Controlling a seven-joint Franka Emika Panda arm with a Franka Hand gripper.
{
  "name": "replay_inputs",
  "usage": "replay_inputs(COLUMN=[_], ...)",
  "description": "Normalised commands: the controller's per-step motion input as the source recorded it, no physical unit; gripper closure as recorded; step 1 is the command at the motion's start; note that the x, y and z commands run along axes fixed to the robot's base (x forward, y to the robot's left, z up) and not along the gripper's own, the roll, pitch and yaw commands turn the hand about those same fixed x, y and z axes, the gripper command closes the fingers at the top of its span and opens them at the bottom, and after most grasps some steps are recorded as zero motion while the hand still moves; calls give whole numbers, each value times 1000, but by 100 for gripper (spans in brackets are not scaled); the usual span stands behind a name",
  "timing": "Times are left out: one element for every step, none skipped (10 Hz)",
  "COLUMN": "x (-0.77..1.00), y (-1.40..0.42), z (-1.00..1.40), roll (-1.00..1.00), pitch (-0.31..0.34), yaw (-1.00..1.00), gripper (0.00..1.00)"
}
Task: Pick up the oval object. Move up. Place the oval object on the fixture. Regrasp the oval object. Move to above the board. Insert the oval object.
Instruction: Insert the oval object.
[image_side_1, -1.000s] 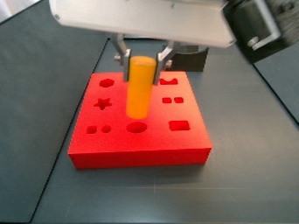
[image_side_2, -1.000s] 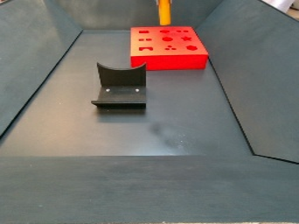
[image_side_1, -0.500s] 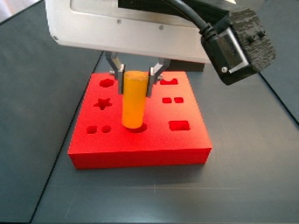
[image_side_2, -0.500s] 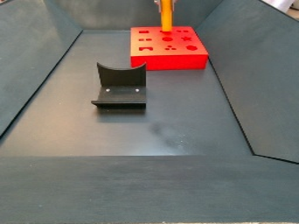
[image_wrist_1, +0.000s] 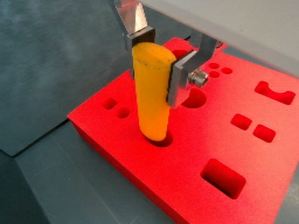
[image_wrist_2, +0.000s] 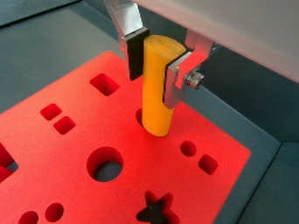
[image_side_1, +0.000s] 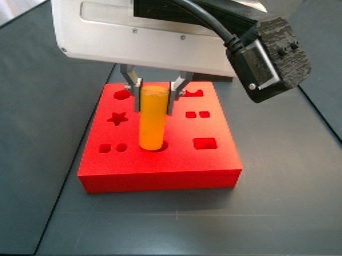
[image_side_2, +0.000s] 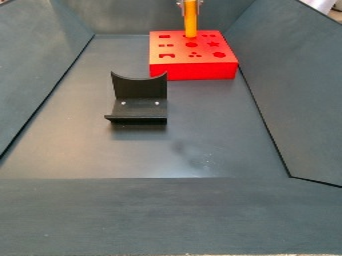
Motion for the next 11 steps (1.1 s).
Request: replay_inputs(x=[54,131,163,237,163,0,-43,-120,-169,-89,0], y=[-97,-3,0,0,0,0,0,0,-3,-43,-60], z=[-29,-80,-126,-140,-149,-103,-109,-260,-360,-503,-823], roll=[4,27,36,97,64,0,-96,-156,-146,-9,84], pitch=[0,0,0,0,11,0,-90,-286,-426,-347,-179], yaw=[49,154,269,434,306,71,0,0,-177,-406,-357], gripper=[100,100,100,100,100,100,100,100,100,100,100])
